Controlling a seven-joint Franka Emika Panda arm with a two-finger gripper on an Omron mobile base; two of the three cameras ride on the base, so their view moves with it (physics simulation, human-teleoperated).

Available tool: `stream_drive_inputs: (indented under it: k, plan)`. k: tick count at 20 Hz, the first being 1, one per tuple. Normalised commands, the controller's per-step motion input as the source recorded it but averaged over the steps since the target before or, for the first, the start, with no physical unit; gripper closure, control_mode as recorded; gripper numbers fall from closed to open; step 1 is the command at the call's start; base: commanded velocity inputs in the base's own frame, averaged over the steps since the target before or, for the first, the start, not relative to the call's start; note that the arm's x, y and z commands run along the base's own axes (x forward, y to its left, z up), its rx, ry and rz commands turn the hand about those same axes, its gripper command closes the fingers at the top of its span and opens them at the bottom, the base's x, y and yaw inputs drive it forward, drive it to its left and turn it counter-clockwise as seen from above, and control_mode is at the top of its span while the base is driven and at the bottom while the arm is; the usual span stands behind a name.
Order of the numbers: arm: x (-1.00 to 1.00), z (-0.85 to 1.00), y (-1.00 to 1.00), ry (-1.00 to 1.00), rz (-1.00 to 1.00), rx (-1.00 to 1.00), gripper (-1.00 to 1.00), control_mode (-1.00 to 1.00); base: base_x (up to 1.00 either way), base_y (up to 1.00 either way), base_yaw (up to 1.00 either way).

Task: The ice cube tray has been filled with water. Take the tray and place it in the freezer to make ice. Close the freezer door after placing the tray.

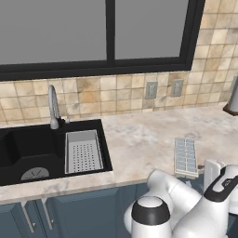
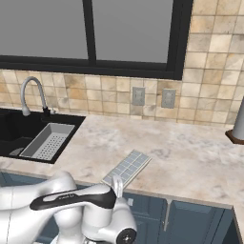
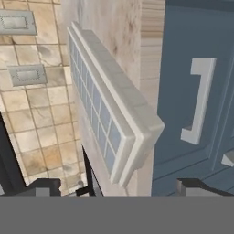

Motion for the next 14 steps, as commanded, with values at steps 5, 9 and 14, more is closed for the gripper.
stream_drive_inputs:
  k: [5,9,14]
  plan:
    - [0.15,-0.11,-0.03,0.0,0.03,0.0,-1.0,-1.0,0.0,0.0,0.0]
    - [0.18,-0.14,0.0,0.0,0.01,0.0,-1.0,-1.0,0.0,0.0,0.0]
    - [0.2,-0.14,0.0,0.0,0.01,0.0,-1.0,-1.0,0.0,0.0,0.0]
